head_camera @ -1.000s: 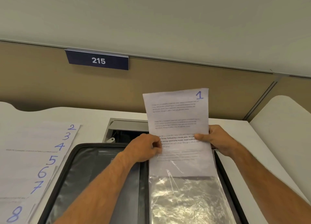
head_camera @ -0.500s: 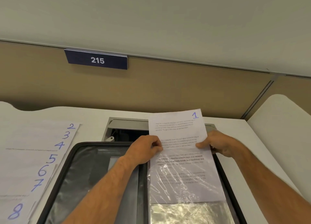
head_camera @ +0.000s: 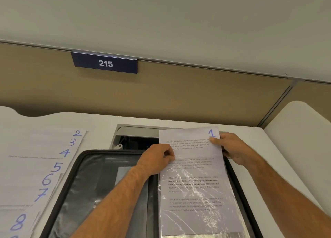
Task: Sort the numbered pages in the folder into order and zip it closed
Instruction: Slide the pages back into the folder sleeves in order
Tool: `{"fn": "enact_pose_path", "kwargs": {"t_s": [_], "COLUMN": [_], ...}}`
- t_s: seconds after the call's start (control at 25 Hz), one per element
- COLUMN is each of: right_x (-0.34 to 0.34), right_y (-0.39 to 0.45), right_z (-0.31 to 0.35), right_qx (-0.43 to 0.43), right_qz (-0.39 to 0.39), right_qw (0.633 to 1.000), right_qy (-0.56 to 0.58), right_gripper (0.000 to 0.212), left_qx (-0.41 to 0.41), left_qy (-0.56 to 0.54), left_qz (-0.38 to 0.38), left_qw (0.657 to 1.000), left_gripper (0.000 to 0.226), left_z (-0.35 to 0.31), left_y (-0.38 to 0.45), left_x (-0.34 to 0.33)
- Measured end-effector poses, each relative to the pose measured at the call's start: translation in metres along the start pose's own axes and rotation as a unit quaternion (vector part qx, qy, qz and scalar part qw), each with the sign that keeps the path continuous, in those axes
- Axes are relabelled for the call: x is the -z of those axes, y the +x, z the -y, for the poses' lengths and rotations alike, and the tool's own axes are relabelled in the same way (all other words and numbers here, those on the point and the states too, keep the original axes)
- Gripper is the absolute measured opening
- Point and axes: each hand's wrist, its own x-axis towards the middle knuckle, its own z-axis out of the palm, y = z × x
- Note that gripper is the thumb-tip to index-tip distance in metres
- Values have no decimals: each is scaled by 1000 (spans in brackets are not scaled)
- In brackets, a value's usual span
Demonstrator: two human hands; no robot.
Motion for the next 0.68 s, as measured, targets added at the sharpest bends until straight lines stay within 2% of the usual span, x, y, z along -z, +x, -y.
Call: {"fn": "enact_pose_path", "kwargs": {"t_s": [0.08, 0.2, 0.28, 0.36, 0.44, 0.56, 0.68], "right_x": [1, 9, 7, -2, -10, -18, -22], "right_y": [1, -2, -3, -5, -8, -6, -5], "right_z": [1, 5, 7, 11, 18, 26, 33], "right_qx": [-20, -85, -36, 66, 105, 96, 99], "right_qz": [0, 49, 51, 33, 67, 134, 140], "right_qw": [997, 963, 969, 977, 960, 889, 841], "right_qy": [-74, -251, -240, -198, -250, -427, -513], "right_gripper": [11, 14, 13, 14, 23, 40, 35], "left_qx": [0, -3, 1, -4, -19, -24, 2], "left_qy": [9, 21, 27, 35, 52, 135, 240], "left_qz": [-5, -12, -12, -24, -48, -102, -99], "left_qw": [1000, 1000, 1000, 999, 997, 985, 966], "left_gripper": [3, 8, 10, 10, 18, 38, 89], "left_z": [-1, -3, -5, -7, -5, 12, 39], "left_y": [0, -2, -3, -4, -8, -20, -41], "left_x": [-1, -2, -3, -4, -4, 2, 9]}}
